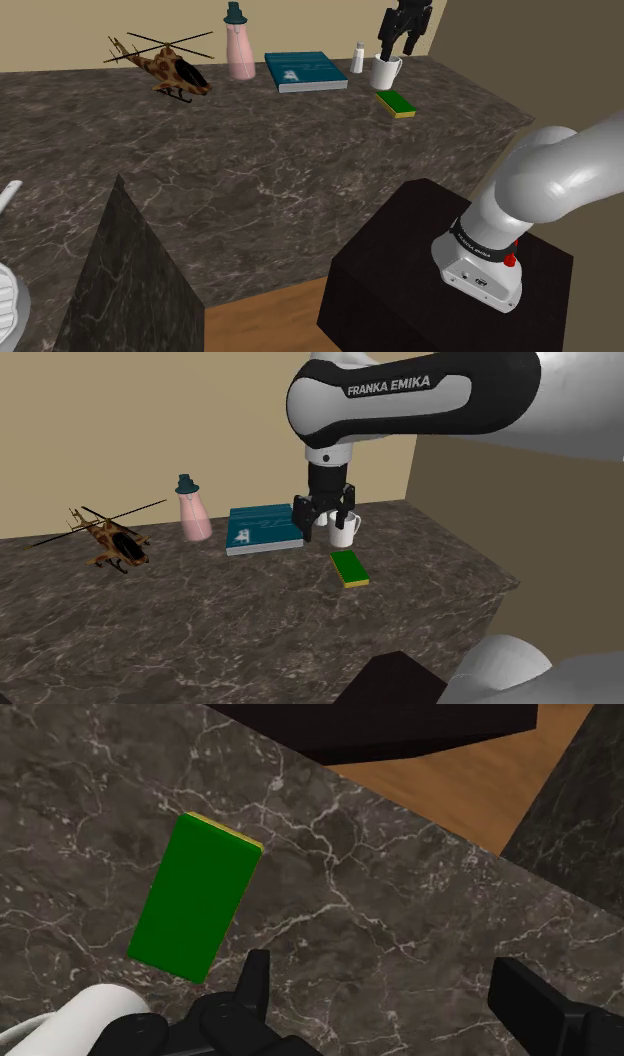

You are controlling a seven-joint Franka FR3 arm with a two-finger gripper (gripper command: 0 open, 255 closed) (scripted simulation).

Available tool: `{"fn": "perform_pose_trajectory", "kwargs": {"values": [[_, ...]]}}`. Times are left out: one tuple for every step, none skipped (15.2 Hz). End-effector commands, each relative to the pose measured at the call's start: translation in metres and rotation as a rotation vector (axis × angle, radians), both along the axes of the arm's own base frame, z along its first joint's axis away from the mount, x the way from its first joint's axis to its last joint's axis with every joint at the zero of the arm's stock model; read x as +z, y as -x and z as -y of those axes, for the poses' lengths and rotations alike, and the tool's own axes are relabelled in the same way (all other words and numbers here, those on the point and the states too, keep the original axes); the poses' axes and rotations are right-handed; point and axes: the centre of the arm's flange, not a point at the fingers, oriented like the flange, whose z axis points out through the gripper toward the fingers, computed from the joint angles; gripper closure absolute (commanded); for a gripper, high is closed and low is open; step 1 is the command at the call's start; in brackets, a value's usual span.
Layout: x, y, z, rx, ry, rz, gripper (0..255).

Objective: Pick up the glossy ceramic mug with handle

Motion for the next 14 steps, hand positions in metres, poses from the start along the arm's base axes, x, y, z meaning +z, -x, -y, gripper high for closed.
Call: {"fn": "perform_pose_trajectory", "kwargs": {"values": [[-0.009, -0.014, 0.019, -0.001, 0.008, 0.001, 0], [-0.013, -0.021, 0.029, -0.002, 0.011, 0.002, 0], [-0.017, -0.029, 0.038, -0.002, 0.015, 0.002, 0], [-0.021, -0.036, 0.048, -0.003, 0.018, 0.002, 0], [-0.025, -0.043, 0.058, -0.004, 0.022, 0.002, 0], [-0.029, -0.050, 0.068, -0.005, 0.025, 0.003, 0], [-0.033, -0.057, 0.078, -0.005, 0.028, 0.003, 0], [-0.037, -0.064, 0.088, -0.006, 0.032, 0.003, 0], [-0.041, -0.072, 0.097, -0.007, 0.035, 0.003, 0], [-0.044, -0.079, 0.107, -0.008, 0.039, 0.004, 0], [-0.048, -0.086, 0.117, -0.009, 0.042, 0.004, 0], [-0.052, -0.093, 0.127, -0.009, 0.045, 0.004, 0], [-0.055, -0.100, 0.137, -0.010, 0.049, 0.004, 0], [-0.059, -0.107, 0.147, -0.011, 0.052, 0.005, 0]]}}
